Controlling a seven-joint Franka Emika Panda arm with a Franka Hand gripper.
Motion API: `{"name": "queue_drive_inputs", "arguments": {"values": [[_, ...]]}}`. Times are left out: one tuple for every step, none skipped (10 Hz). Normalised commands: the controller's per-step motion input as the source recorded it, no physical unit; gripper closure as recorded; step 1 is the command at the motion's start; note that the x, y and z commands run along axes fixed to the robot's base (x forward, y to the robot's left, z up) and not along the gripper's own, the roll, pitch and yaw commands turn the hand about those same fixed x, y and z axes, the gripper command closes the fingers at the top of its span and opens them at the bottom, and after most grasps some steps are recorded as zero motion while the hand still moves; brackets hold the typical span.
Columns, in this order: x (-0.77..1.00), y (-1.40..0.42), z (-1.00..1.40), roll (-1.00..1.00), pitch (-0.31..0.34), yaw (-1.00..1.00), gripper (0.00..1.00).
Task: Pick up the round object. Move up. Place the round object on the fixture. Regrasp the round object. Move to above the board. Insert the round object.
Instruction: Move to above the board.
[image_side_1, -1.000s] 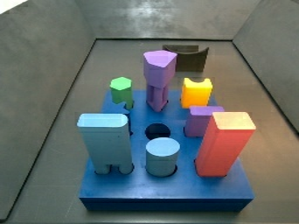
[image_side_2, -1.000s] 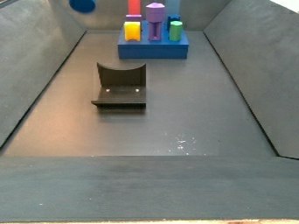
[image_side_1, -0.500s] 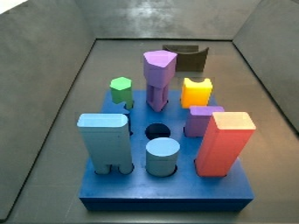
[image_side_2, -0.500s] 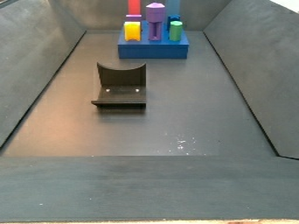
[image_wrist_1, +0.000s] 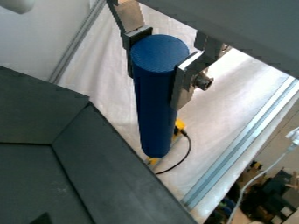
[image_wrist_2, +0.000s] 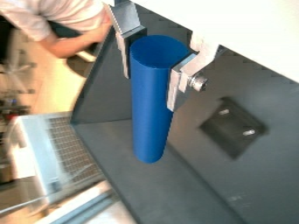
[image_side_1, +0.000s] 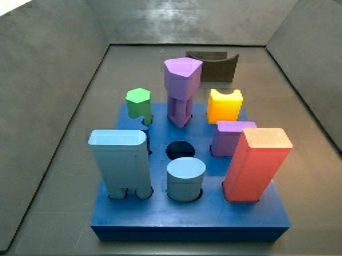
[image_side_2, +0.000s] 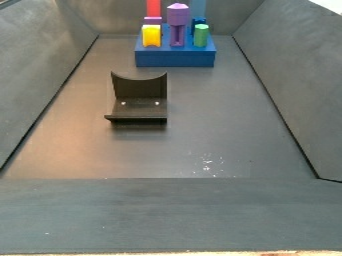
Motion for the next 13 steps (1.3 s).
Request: {"name": "queue_drive_inputs", "arguments": {"values": [[-1.00, -0.91, -0.40, -1.00, -0.026, -0.13, 1.00], [-1.00, -0.86, -0.38, -1.00, -0.049, -0.13, 1.00], [-1.00, -0.78, -0.38, -1.00, -0.079, -0.12, 1.00], [-1.00, -0.77, -0.38, -1.00, -0.093, -0.12, 1.00], [-1.00, -0.72, -0.37, -1.00, -0.114, -0.12, 1.00], [-1.00, -0.69, -0.36, -1.00, -0.113, -0.12, 1.00], [-1.00, -0.64, -0.35, -1.00, -0.122, -0.12, 1.00], [-0.88, -0.54, -0.30, -1.00, -0.123, -0.12, 1.00], [-0.52, -0.25, -0.15, -1.00, -0.131, -0.13, 1.00], [-0.31, -0.12, -0.09, -1.00, -0.113, -0.13, 1.00], [-0.19, -0.06, -0.06, -1.00, -0.094, -0.13, 1.00], [-0.12, -0.04, -0.04, -0.87, -0.078, -0.11, 1.00], [-0.08, 0.00, -0.02, -0.57, -0.053, -0.06, 1.00]]}}
